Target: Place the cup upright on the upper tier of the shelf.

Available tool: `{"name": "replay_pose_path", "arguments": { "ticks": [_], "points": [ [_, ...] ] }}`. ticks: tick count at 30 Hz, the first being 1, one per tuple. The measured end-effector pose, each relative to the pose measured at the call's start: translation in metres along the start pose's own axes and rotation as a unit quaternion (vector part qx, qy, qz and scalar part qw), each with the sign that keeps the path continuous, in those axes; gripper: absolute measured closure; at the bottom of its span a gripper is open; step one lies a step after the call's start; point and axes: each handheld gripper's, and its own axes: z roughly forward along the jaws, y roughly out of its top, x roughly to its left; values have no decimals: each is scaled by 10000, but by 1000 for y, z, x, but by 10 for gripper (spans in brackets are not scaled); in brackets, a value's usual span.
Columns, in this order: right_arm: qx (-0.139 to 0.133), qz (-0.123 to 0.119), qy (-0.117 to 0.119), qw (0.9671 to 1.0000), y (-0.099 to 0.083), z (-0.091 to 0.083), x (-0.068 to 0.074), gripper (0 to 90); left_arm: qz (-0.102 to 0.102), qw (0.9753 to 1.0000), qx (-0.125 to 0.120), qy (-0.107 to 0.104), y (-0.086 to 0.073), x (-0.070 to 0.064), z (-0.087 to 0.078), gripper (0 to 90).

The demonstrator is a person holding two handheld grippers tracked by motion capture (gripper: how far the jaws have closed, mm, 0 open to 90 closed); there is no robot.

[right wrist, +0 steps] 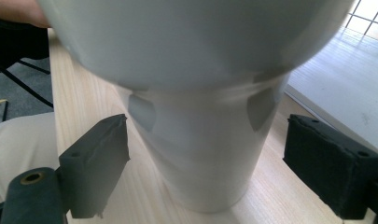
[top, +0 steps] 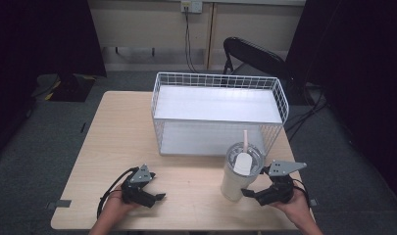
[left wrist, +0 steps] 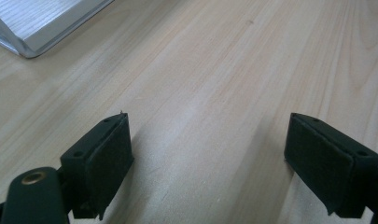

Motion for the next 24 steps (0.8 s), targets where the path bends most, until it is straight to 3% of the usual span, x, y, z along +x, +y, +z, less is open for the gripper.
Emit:
{"name": "replay_pose_path", "arguments": {
  "ticks": [24],
  "points": [
    [-474, -11, 24, 9989, 6, 12, 3, 97, 1, 10000, 1, 0, 0, 0, 0, 144]
  ]
}}
